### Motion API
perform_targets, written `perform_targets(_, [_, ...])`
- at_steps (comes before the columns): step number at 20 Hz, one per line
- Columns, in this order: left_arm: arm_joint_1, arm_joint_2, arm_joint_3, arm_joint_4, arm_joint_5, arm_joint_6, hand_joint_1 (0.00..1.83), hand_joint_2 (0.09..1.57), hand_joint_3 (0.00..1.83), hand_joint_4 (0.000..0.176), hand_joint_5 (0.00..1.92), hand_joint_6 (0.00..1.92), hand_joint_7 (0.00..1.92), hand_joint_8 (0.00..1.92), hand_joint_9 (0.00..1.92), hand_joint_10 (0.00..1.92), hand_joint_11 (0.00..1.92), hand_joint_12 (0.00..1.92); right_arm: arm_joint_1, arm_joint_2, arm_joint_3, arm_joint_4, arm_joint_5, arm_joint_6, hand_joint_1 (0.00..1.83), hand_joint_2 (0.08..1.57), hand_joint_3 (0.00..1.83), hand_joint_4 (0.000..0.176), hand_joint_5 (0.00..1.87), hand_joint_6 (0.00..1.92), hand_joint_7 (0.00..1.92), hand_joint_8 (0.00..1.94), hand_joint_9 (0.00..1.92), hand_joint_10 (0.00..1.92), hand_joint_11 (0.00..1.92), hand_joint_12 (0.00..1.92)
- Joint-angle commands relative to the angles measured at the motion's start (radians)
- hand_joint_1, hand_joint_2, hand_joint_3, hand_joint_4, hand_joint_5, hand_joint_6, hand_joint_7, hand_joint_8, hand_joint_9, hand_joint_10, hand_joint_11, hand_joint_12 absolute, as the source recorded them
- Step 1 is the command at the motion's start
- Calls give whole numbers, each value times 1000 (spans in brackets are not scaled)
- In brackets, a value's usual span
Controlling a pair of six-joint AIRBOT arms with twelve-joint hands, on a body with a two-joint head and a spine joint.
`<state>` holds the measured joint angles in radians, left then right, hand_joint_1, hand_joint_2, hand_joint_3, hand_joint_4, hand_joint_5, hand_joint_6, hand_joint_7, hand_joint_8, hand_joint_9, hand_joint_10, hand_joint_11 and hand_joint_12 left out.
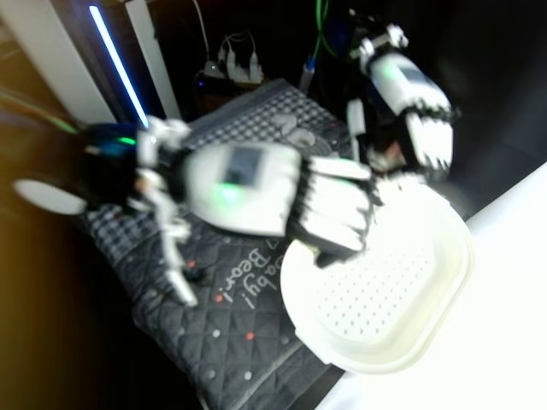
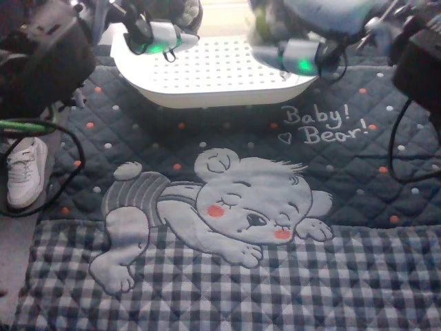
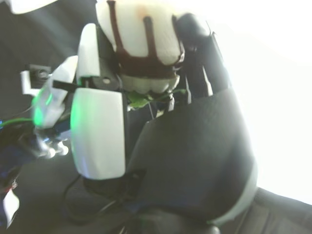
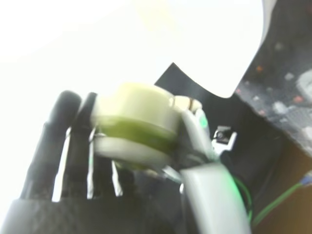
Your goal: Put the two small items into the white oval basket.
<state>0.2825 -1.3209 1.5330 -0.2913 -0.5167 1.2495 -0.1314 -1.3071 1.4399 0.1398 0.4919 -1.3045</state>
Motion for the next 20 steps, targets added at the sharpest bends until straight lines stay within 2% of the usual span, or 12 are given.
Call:
perform_targets(1, [-8,7,3,6,-75,0,1067,1244,0,46,210,1167,146,1080,102,1447,123,1825,9,19,7,18,114,-27,809,1129,0,0,66,522,154,678,134,1030,100,1634])
perform_targets(2, [-8,7,3,4,-69,0,963,1194,0,69,153,686,143,520,20,866,24,1408,9,18,6,18,108,-27,760,1106,0,55,12,205,152,359,51,709,19,1102])
perform_targets(3, [-4,7,3,-1,-58,2,829,1153,0,88,98,230,28,164,3,172,4,476,9,18,5,17,100,-27,586,1155,5,48,2,40,94,161,20,451,3,828])
perform_targets(4, [5,7,3,-10,-54,7,761,1126,0,98,60,87,5,32,0,34,0,94,9,18,5,17,97,-28,581,1161,1,104,0,7,81,44,78,325,0,762])
perform_targets(5, [9,6,4,-16,-51,12,642,1089,0,132,11,17,0,6,0,6,0,18,9,18,3,16,95,-28,551,1129,0,52,0,1,46,11,32,213,0,686])
perform_targets(9, [13,27,-21,-35,-51,56,431,945,0,176,0,0,0,0,0,0,0,0,9,25,-24,8,96,-28,383,1070,0,67,0,0,0,0,0,0,0,9])
perform_targets(14, [61,202,-212,16,-212,62,427,991,5,164,0,0,0,0,0,0,0,0,9,223,-211,-74,143,-27,291,1045,0,75,0,0,0,0,0,0,0,0])
perform_targets(16, [136,278,-286,48,-322,10,488,1064,29,151,0,0,0,0,0,0,0,0,9,318,-295,-125,177,-26,195,1070,2,106,2,3,59,60,7,371,0,1236])
perform_targets(17, [184,313,-318,68,-399,-51,549,1117,17,142,0,0,0,0,0,0,0,0,9,367,-342,-151,199,-26,218,1091,5,97,0,0,11,19,1,285,0,1186])
perform_targets(18, [242,355,-358,90,-508,-130,577,1149,22,120,9,3,0,0,0,0,0,0,8,428,-402,-179,226,-26,259,1115,5,46,0,0,1,3,0,56,0,743])
perform_targets(19, [287,387,-389,93,-583,-158,574,1175,27,88,11,4,0,0,23,9,42,20,7,464,-438,-197,242,-25,360,1085,1,98,0,0,0,0,0,10,0,148])
perform_targets(20, [334,419,-425,92,-658,-169,627,1192,26,81,7,2,1,0,8,3,14,12,4,497,-468,-206,254,-25,385,1097,8,150,0,0,0,0,0,1,0,29])
